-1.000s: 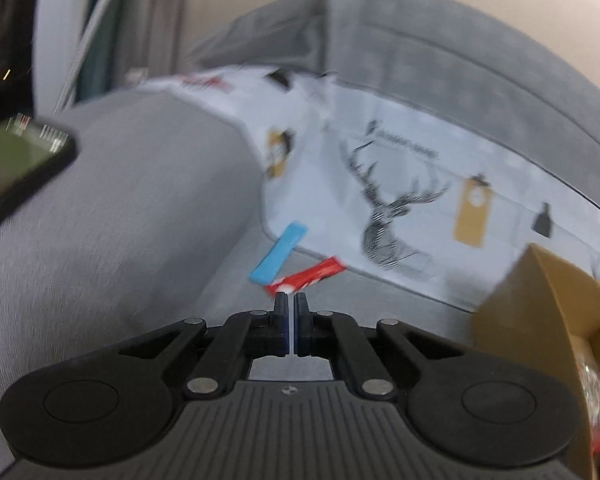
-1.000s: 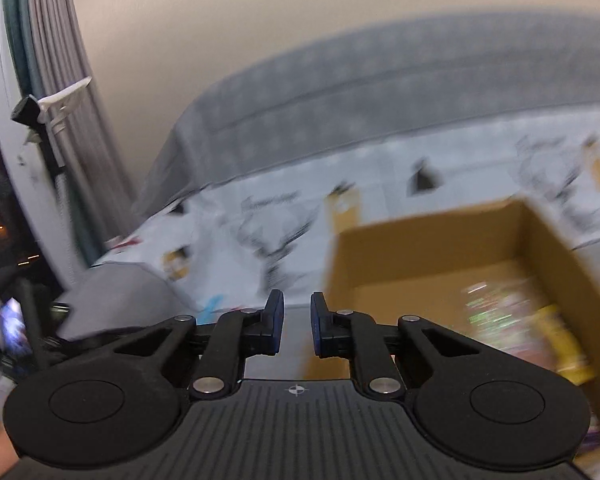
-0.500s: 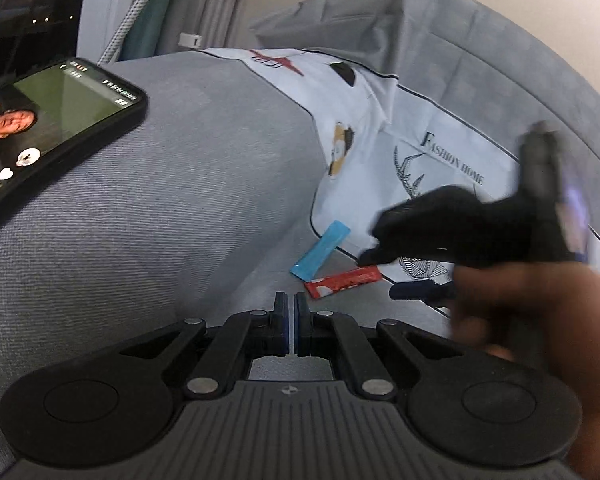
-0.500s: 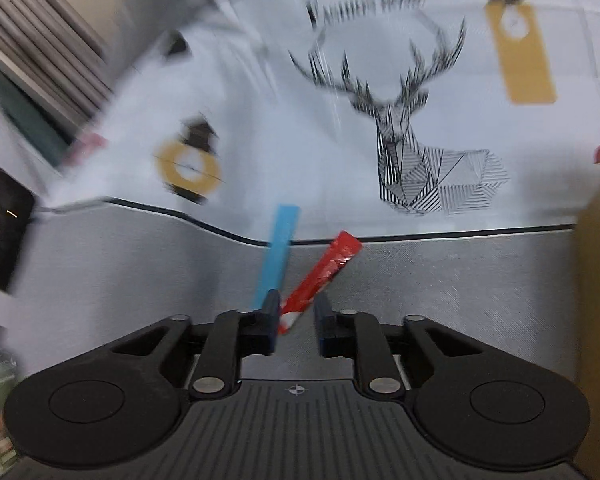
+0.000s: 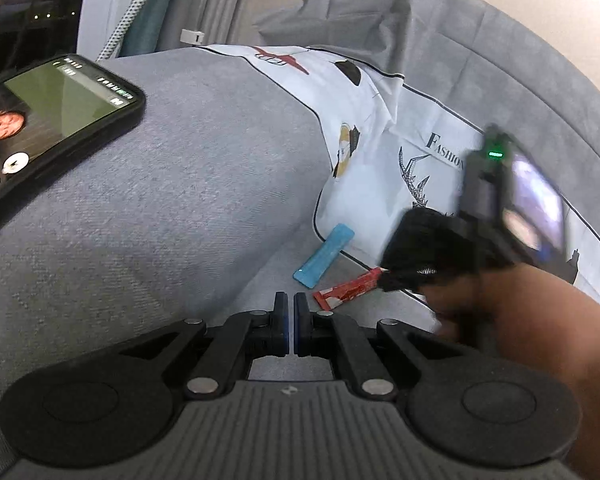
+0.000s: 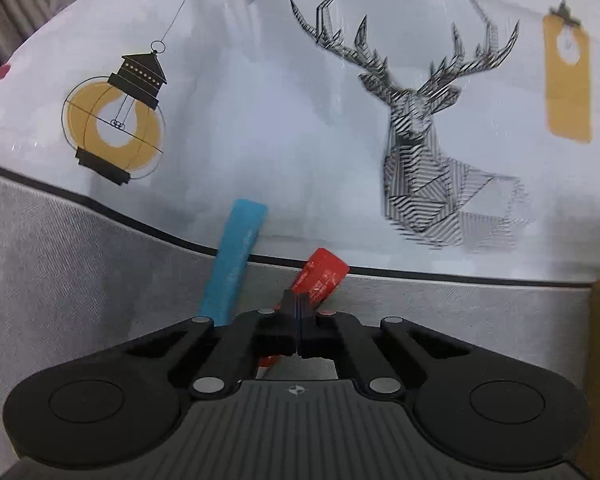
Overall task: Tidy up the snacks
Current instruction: 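Grasp the blue stick packet with the left gripper while the right gripper grasps the red stick packet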
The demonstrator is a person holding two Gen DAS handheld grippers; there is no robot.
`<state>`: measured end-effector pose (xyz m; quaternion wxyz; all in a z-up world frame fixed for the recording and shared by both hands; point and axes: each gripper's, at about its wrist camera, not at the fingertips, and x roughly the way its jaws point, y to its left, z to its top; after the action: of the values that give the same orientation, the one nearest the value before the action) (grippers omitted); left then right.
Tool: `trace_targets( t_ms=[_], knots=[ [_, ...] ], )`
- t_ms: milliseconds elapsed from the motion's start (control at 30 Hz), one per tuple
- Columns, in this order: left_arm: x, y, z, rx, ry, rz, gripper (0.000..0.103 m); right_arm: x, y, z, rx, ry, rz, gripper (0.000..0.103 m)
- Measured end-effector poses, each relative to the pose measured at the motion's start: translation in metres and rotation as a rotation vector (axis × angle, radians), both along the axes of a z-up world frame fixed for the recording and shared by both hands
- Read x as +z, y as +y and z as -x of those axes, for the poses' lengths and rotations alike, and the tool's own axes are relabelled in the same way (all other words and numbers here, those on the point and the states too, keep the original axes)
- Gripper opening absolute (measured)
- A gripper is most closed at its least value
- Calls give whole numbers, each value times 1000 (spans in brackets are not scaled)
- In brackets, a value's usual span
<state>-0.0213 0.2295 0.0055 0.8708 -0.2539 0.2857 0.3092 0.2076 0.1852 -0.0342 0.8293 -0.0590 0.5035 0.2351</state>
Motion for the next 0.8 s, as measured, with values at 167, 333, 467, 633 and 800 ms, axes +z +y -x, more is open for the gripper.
trace_targets(
  t_ms=[167,333,467,633,800],
  knots=[
    [-3,9,-22,-20,3,-35,2,28,-42,12,-3,-55,-28,0],
    [-19,19,-57,-52,57,-47,2,35,-90,34,7,-1,-108,3],
    [-43,19,-80,-134,122,10,8,33,-87,27,5,44,-189,7],
    [-58,25,-97,-147,146,-30,45,29,-81,9,-24,76,-202,33],
    [-59,40,-98,-130,93,-5,35,12,-71,-12,-29,145,-208,41]
  ],
)
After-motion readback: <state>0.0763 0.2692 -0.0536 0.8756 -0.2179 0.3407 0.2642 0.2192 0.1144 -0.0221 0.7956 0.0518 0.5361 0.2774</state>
